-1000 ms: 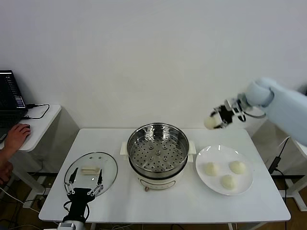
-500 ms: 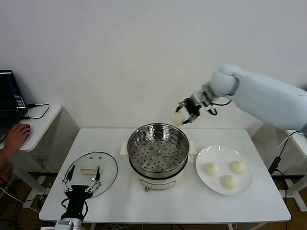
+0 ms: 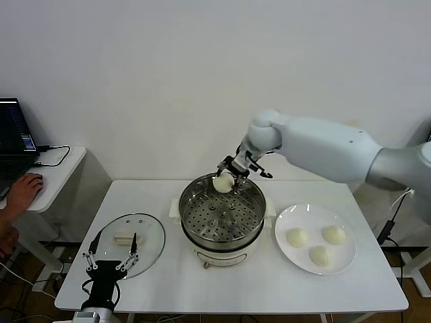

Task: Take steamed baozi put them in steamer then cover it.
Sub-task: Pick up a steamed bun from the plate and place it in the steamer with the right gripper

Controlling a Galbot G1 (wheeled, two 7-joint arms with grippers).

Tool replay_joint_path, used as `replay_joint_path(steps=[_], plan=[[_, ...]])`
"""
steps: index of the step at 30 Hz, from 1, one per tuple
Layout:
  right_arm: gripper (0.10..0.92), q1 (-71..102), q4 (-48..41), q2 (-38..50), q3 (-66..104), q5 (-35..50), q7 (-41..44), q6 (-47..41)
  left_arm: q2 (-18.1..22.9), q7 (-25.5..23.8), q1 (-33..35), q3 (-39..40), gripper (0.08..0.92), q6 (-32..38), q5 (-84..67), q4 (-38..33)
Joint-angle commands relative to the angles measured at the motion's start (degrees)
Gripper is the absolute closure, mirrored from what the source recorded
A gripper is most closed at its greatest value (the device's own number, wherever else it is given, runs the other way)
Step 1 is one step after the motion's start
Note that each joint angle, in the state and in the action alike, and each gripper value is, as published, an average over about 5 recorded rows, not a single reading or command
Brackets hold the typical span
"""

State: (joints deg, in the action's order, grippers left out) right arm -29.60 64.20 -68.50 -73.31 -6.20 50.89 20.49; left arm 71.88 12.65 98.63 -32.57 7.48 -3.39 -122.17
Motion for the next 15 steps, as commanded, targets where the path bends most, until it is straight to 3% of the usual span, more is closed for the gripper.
replay_joint_path(steps=[1, 8, 15], plan=[[0.440, 2.8, -4.5, -3.6, -0.7, -9.8, -1.6, 5.5, 0.0, 0.0, 0.1, 0.0, 0.177, 0.1, 0.0, -0.2], [0.422, 5.6, -7.3, -4.7, 0.8, -14.5, -3.1, 7.6, 0.0, 0.0, -0.2, 0.4, 0.177, 0.0, 0.0, -0.2], [0.251, 4.1, -6.4, -4.7, 0.9, -11.1, -3.5, 7.1, 0.0, -0.1, -0.2, 0.7, 0.177, 0.0, 0.0, -0.3]])
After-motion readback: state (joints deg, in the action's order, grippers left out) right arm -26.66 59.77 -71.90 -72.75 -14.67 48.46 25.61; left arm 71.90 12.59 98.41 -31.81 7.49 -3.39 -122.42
